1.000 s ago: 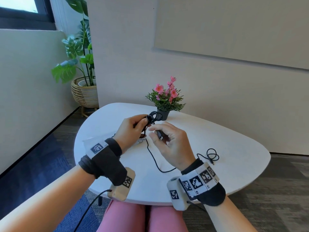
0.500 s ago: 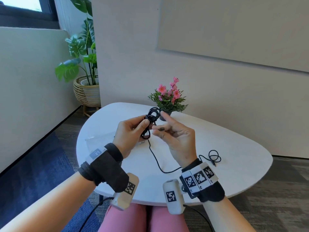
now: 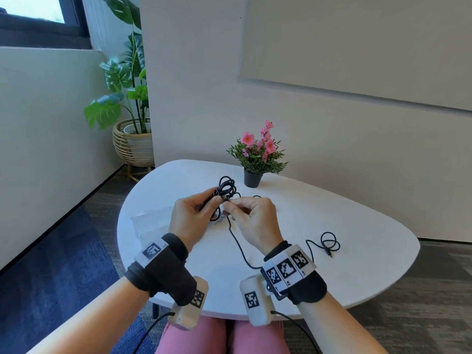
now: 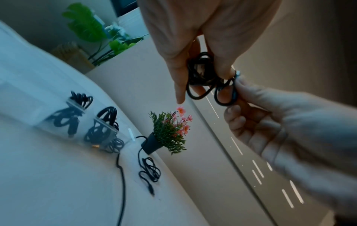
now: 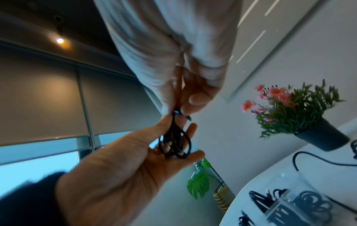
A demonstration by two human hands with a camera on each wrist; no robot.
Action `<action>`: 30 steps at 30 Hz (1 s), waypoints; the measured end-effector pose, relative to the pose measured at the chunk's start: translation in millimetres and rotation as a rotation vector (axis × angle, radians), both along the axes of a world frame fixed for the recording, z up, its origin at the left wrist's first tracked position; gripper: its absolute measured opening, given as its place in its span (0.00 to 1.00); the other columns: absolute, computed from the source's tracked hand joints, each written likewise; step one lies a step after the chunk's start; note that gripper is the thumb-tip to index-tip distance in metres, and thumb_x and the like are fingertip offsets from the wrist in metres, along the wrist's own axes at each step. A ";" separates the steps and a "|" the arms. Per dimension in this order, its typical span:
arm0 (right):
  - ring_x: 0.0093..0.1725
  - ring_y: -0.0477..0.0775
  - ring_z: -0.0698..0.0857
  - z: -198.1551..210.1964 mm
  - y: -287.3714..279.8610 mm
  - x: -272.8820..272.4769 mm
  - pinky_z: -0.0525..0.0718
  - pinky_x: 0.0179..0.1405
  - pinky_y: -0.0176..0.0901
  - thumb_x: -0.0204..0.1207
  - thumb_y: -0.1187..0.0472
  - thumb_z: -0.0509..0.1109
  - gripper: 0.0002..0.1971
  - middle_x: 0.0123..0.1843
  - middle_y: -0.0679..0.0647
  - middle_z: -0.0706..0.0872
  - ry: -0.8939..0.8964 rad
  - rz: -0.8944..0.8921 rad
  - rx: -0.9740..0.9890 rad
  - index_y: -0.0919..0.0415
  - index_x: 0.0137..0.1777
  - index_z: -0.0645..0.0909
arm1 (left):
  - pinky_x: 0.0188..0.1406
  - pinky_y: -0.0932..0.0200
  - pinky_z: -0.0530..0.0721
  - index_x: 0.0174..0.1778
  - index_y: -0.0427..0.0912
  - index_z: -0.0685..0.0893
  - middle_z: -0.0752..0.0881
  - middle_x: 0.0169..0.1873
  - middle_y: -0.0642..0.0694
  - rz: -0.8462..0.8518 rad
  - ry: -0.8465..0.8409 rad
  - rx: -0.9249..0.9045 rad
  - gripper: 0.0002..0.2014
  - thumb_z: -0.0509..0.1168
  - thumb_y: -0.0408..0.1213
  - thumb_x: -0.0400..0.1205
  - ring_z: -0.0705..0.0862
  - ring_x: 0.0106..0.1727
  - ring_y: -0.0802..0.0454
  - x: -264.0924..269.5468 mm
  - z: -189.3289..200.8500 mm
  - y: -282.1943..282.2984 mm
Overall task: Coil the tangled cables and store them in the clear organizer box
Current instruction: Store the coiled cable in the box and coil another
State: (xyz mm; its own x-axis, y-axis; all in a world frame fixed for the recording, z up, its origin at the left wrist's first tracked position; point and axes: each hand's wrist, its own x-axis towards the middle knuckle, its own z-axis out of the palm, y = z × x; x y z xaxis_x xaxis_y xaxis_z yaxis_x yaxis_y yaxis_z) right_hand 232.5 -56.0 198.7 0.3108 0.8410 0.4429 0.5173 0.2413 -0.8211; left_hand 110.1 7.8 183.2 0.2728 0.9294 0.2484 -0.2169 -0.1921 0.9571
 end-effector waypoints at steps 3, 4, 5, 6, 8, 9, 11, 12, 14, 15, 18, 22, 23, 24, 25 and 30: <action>0.31 0.40 0.85 -0.9 10.9 -0.8 0.85 0.39 0.36 0.71 0.60 0.76 0.07 0.34 0.53 0.91 0.049 -0.045 -0.099 0.63 0.36 0.89 | 0.44 0.60 0.87 0.56 0.46 0.85 0.90 0.39 0.56 0.031 0.033 0.013 0.12 0.68 0.30 0.78 0.85 0.42 0.55 0.9 -11.0 3.2; 0.30 0.43 0.85 -1.3 14.4 -1.6 0.85 0.40 0.39 0.71 0.59 0.77 0.08 0.33 0.55 0.91 0.077 -0.058 -0.135 0.62 0.34 0.88 | 0.43 0.59 0.86 0.53 0.49 0.85 0.90 0.40 0.52 0.042 0.039 0.013 0.11 0.67 0.31 0.79 0.85 0.42 0.53 1.0 -13.8 3.7; 0.29 0.44 0.84 -1.5 17.4 -2.8 0.85 0.38 0.41 0.70 0.59 0.77 0.08 0.33 0.56 0.91 0.119 -0.061 -0.170 0.60 0.31 0.87 | 0.45 0.56 0.86 0.51 0.52 0.85 0.89 0.41 0.49 0.055 0.045 0.015 0.11 0.67 0.31 0.79 0.85 0.43 0.51 1.2 -16.4 4.6; 0.26 0.43 0.82 -1.2 20.0 -3.4 0.83 0.35 0.41 0.70 0.60 0.78 0.10 0.32 0.56 0.90 0.169 -0.054 -0.207 0.58 0.29 0.86 | 0.48 0.53 0.86 0.48 0.54 0.85 0.89 0.42 0.47 0.057 0.042 0.016 0.11 0.67 0.31 0.79 0.84 0.44 0.50 1.1 -18.6 4.8; 0.21 0.42 0.77 1.1 23.5 -1.1 0.77 0.28 0.35 0.70 0.62 0.78 0.10 0.31 0.59 0.89 0.301 -0.019 -0.298 0.58 0.28 0.84 | 0.50 0.52 0.84 0.45 0.56 0.86 0.87 0.42 0.44 0.046 0.038 0.026 0.12 0.67 0.31 0.79 0.84 0.44 0.50 0.2 -22.3 4.6; 0.19 0.42 0.75 2.9 24.5 0.8 0.74 0.24 0.32 0.70 0.63 0.77 0.09 0.31 0.60 0.88 0.379 -0.001 -0.350 0.60 0.30 0.83 | 0.48 0.55 0.84 0.44 0.56 0.86 0.86 0.42 0.43 0.040 0.048 0.040 0.13 0.66 0.30 0.79 0.83 0.43 0.52 -0.6 -24.3 5.0; 0.18 0.44 0.73 4.3 25.3 4.8 0.69 0.19 0.31 0.69 0.65 0.78 0.10 0.29 0.60 0.87 0.509 0.012 -0.449 0.61 0.32 0.79 | 0.41 0.64 0.82 0.46 0.52 0.87 0.84 0.40 0.44 0.010 0.081 0.066 0.12 0.66 0.28 0.79 0.81 0.38 0.59 -2.7 -29.5 5.3; 0.18 0.45 0.71 3.7 25.6 6.5 0.67 0.19 0.32 0.68 0.65 0.78 0.11 0.27 0.59 0.86 0.549 0.016 -0.492 0.60 0.33 0.78 | 0.37 0.67 0.81 0.50 0.47 0.88 0.84 0.39 0.44 -0.006 0.099 0.069 0.10 0.65 0.28 0.80 0.80 0.35 0.62 -3.3 -32.7 5.1; 0.18 0.46 0.70 1.6 26.6 8.6 0.65 0.20 0.34 0.68 0.67 0.78 0.12 0.25 0.58 0.85 0.587 0.039 -0.559 0.58 0.31 0.76 | 0.37 0.65 0.83 0.55 0.39 0.87 0.85 0.40 0.41 -0.001 0.122 0.052 0.10 0.66 0.29 0.80 0.81 0.35 0.61 -2.2 -39.3 4.6; 0.18 0.46 0.70 0.7 27.0 9.4 0.65 0.21 0.33 0.68 0.68 0.77 0.13 0.25 0.58 0.85 0.596 0.055 -0.580 0.58 0.31 0.76 | 0.39 0.62 0.85 0.55 0.41 0.86 0.87 0.41 0.42 0.008 0.129 0.034 0.10 0.66 0.30 0.80 0.82 0.37 0.59 -1.0 -41.7 4.4; 0.20 0.46 0.72 -1.0 28.3 13.7 0.66 0.19 0.31 0.69 0.69 0.76 0.12 0.23 0.57 0.85 0.604 0.073 -0.598 0.59 0.31 0.77 | 0.40 0.60 0.87 0.53 0.49 0.84 0.90 0.34 0.54 0.010 0.113 -0.028 0.09 0.66 0.33 0.80 0.85 0.35 0.62 4.0 -43.1 2.7; 0.21 0.47 0.72 -4.7 30.8 19.1 0.67 0.17 0.29 0.69 0.70 0.76 0.12 0.24 0.58 0.85 0.663 0.038 -0.558 0.59 0.32 0.76 | 0.40 0.60 0.88 0.54 0.49 0.86 0.90 0.35 0.56 -0.013 0.137 -0.020 0.10 0.67 0.33 0.80 0.87 0.38 0.62 7.5 -39.9 7.5; 0.21 0.46 0.72 -6.6 31.8 18.9 0.67 0.18 0.29 0.69 0.69 0.77 0.11 0.25 0.58 0.85 0.673 0.014 -0.536 0.60 0.33 0.77 | 0.43 0.57 0.87 0.52 0.54 0.87 0.90 0.37 0.55 -0.013 0.153 0.020 0.11 0.67 0.32 0.80 0.87 0.40 0.59 7.3 -39.6 9.4; 0.20 0.46 0.72 -9.4 32.7 17.6 0.68 0.18 0.30 0.69 0.67 0.77 0.11 0.26 0.58 0.85 0.680 -0.013 -0.512 0.60 0.33 0.77 | 0.45 0.54 0.87 0.48 0.62 0.87 0.90 0.38 0.53 -0.017 0.181 0.069 0.15 0.67 0.33 0.79 0.87 0.42 0.55 6.3 -40.3 11.4; 0.20 0.45 0.73 -13.0 33.6 15.7 0.69 0.19 0.31 0.68 0.66 0.78 0.10 0.28 0.59 0.85 0.690 -0.041 -0.483 0.61 0.34 0.78 | 0.47 0.52 0.85 0.43 0.68 0.87 0.89 0.38 0.53 -0.017 0.224 0.110 0.18 0.67 0.33 0.79 0.86 0.43 0.52 5.7 -39.7 13.7; 0.25 0.45 0.78 -24.8 34.1 10.7 0.79 0.29 0.32 0.69 0.67 0.78 0.06 0.31 0.58 0.87 0.801 -0.014 -0.346 0.64 0.35 0.84 | 0.47 0.64 0.84 0.47 0.59 0.86 0.89 0.33 0.64 -0.063 0.258 0.044 0.13 0.66 0.32 0.80 0.87 0.40 0.67 2.6 -32.1 21.2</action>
